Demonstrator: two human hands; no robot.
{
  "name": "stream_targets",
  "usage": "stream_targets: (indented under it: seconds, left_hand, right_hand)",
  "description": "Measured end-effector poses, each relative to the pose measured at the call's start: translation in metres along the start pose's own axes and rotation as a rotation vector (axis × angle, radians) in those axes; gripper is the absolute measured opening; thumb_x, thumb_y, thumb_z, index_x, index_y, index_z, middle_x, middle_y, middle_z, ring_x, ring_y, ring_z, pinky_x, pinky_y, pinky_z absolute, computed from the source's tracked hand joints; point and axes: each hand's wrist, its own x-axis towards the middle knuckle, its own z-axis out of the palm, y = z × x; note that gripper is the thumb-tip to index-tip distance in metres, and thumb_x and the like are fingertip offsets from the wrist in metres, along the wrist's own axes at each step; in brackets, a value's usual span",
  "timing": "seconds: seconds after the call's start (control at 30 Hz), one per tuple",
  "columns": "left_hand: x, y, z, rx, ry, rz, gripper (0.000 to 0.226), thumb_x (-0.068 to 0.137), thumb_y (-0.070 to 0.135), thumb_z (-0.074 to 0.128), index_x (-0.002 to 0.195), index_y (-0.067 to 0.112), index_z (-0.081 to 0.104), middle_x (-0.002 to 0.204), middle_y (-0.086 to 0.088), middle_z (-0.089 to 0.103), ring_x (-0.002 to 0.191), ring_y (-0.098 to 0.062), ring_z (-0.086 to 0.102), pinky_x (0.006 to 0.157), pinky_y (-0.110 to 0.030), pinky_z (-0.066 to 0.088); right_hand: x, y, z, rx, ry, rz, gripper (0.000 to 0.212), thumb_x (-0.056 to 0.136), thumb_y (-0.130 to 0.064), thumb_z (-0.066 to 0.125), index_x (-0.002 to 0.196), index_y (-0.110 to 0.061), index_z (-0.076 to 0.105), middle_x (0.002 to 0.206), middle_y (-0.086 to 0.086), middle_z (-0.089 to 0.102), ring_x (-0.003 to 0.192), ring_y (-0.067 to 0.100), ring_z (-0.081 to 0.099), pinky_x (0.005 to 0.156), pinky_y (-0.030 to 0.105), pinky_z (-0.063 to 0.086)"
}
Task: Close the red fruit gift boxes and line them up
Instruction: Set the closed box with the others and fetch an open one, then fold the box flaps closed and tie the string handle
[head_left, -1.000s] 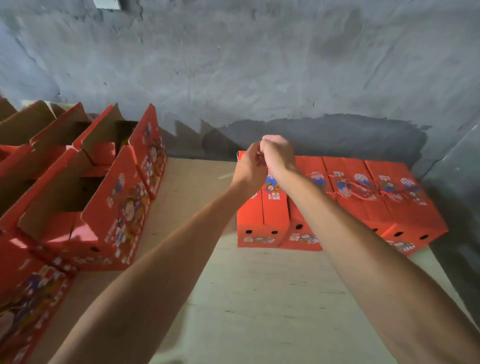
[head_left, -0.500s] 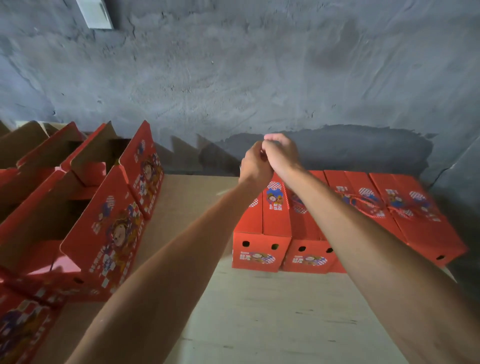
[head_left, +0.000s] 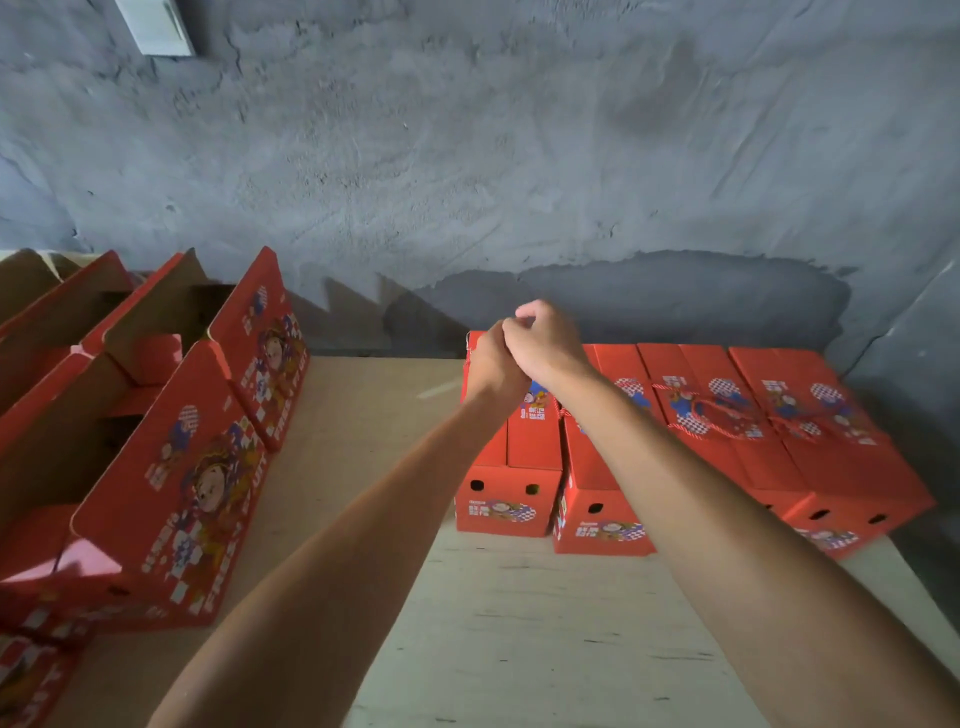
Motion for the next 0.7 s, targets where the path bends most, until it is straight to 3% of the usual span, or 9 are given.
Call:
stream_targets:
  seconds: [0.07,0.13,0.17,0.33,0.5,0.63,0.7]
  left_hand:
    - [-0.010,0.002,-0.001,0.050,0.006,-0.027,0.016,0.098,0.002,0.057,0.106,0.012,0.066,0.084,0.014,0.055,0.081,-0.012,0.057,0.064,-0.008,0.044]
    - [-0.024,0.006,-0.007,0.127,0.044,-0.054,0.026,0.089,0.005,0.057,0.073,0.026,0.054,0.070,0.013,0.055,0.061,-0.008,0.047,0.046,-0.013,0.037]
    - [-0.030,0.008,-0.011,0.153,0.049,-0.063,0.027,0.087,0.008,0.056,0.068,0.026,0.049,0.067,0.010,0.056,0.058,-0.010,0.046,0.045,-0.021,0.038]
    - [-0.061,0.018,-0.046,0.224,0.109,-0.051,0.011,0.092,0.014,0.055,0.083,0.018,0.057,0.086,-0.013,0.071,0.083,-0.040,0.062,0.063,-0.033,0.042]
    - [-0.098,0.014,-0.110,0.378,0.193,-0.069,0.011,0.093,0.014,0.055,0.095,0.012,0.065,0.097,-0.015,0.072,0.089,-0.038,0.063,0.067,-0.034,0.041]
    - [-0.130,-0.009,-0.178,0.484,0.310,-0.043,0.015,0.094,0.017,0.058,0.102,0.011,0.069,0.100,-0.012,0.073,0.093,-0.036,0.068,0.069,-0.035,0.047]
    - [-0.142,-0.027,-0.212,0.562,0.377,-0.009,0.017,0.096,0.019,0.058,0.107,0.014,0.071,0.109,-0.006,0.071,0.104,-0.029,0.065,0.078,-0.036,0.048]
  right_hand:
    - [-0.010,-0.004,-0.001,-0.196,0.035,-0.014,0.030,0.097,-0.029,0.049,0.115,-0.008,0.063,0.120,0.014,0.067,0.113,0.033,0.063,0.084,0.035,0.049]
    - [-0.026,-0.008,-0.001,-0.338,0.071,-0.054,0.025,0.097,-0.031,0.047,0.095,-0.009,0.059,0.109,0.017,0.069,0.103,0.038,0.065,0.073,0.034,0.041]
    - [-0.034,-0.011,-0.001,-0.387,0.089,-0.083,0.025,0.098,-0.031,0.046,0.091,-0.010,0.057,0.104,0.017,0.069,0.099,0.039,0.066,0.071,0.034,0.039]
    - [-0.076,-0.037,0.017,-0.388,0.213,-0.140,0.034,0.103,-0.027,0.043,0.103,-0.007,0.070,0.105,0.017,0.072,0.101,0.039,0.068,0.070,0.035,0.038]
    - [-0.125,-0.080,0.055,-0.294,0.152,-0.214,0.034,0.106,-0.026,0.040,0.108,-0.008,0.069,0.110,0.015,0.072,0.108,0.037,0.065,0.081,0.040,0.047]
    - [-0.163,-0.111,0.106,-0.247,0.060,-0.291,0.032,0.106,-0.027,0.041,0.104,-0.010,0.069,0.110,0.015,0.072,0.107,0.037,0.064,0.080,0.042,0.047]
    - [-0.179,-0.125,0.133,-0.221,0.005,-0.344,0.031,0.106,-0.027,0.042,0.105,-0.012,0.069,0.111,0.015,0.072,0.108,0.036,0.064,0.079,0.041,0.046]
